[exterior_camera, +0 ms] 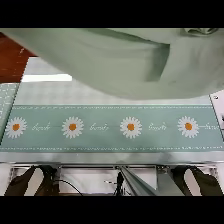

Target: Fold the shirts.

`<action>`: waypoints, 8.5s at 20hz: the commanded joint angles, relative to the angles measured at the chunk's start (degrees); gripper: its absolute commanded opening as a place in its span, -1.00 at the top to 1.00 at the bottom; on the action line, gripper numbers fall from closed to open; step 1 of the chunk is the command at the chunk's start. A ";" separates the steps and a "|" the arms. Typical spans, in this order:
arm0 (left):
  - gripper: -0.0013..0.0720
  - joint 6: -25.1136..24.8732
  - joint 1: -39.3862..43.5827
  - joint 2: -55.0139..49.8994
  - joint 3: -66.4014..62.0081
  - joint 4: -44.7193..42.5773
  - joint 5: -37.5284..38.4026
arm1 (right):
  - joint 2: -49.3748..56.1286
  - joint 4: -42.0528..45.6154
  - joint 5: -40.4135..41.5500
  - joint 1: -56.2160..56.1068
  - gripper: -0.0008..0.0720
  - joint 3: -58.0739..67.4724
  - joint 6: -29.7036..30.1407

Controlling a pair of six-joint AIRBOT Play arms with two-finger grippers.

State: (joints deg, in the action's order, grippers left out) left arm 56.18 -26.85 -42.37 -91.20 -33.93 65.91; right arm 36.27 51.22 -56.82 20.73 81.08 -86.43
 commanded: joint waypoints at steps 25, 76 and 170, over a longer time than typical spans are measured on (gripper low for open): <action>0.92 22.64 0.09 17.03 -22.56 -28.22 27.54 | -1.27 21.55 -36.94 0.26 0.88 37.40 -5.84; 0.92 17.35 21.88 -63.08 -8.81 -30.91 13.81 | 70.14 27.39 -29.24 -13.20 0.88 28.04 2.01; 0.92 5.22 16.28 -54.21 17.35 3.80 -8.98 | 49.11 -20.17 26.38 -5.51 0.88 -16.28 19.06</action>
State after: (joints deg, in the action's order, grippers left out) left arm 60.18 -10.66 -92.64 -71.35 -30.06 57.30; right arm 80.36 31.27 -37.17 18.87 61.82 -67.68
